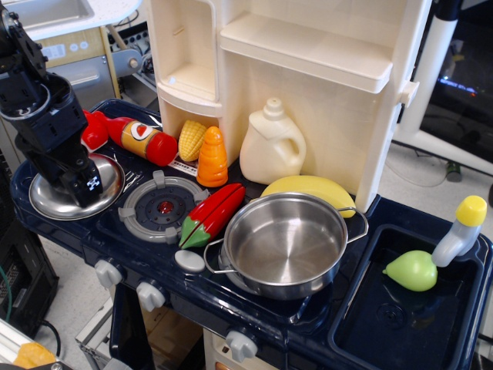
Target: Put lid on pot or pan
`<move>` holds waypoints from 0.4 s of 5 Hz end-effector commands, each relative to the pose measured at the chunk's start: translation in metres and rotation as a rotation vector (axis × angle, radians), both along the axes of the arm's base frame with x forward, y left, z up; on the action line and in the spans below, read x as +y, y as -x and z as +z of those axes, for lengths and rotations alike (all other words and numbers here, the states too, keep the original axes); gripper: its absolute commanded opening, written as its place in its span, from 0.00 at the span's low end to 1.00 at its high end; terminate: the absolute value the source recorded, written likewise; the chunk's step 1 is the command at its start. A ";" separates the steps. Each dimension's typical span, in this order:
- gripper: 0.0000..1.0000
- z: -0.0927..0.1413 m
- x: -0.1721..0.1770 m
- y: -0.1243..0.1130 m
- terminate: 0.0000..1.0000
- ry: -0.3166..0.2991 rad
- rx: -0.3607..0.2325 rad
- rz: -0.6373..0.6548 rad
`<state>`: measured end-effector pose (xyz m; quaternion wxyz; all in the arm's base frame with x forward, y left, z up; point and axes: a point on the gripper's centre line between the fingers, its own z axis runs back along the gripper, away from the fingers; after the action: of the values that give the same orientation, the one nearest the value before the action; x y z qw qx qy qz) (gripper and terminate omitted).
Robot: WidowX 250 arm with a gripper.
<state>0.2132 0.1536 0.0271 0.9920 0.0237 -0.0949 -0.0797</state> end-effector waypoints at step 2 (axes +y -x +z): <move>0.00 0.008 0.009 -0.015 0.00 -0.015 -0.064 -0.111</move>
<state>0.2238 0.1612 0.0293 0.9849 0.0199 -0.1214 -0.1222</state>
